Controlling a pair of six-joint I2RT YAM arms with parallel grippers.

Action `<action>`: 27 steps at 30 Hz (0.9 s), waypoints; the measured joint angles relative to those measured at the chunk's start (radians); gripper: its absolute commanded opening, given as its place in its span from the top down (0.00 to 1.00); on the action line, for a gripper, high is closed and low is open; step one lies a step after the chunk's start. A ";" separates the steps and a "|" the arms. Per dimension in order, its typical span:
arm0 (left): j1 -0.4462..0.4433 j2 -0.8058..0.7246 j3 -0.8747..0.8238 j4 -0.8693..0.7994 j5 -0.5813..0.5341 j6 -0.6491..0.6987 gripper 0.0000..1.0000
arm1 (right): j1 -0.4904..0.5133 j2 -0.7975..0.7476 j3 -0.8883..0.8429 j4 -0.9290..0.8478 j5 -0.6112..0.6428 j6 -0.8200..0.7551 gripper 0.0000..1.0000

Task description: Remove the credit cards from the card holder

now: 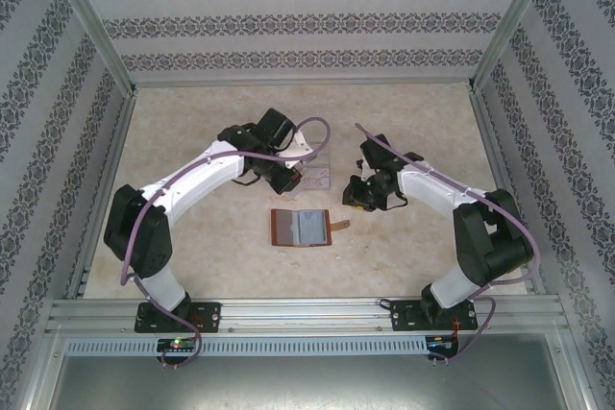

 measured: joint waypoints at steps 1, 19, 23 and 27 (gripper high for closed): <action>0.000 0.016 0.028 -0.011 -0.002 0.038 1.00 | -0.008 -0.005 0.000 -0.005 0.000 -0.004 0.74; 0.000 0.405 0.584 -0.331 -0.108 0.553 1.00 | -0.042 -0.032 -0.001 -0.042 0.000 -0.043 0.74; 0.000 0.465 0.687 -0.378 -0.111 0.613 1.00 | -0.048 -0.069 -0.022 -0.044 0.001 -0.042 0.73; 0.000 0.516 0.752 -0.404 -0.135 0.642 1.00 | -0.055 -0.100 -0.037 -0.048 0.005 -0.040 0.73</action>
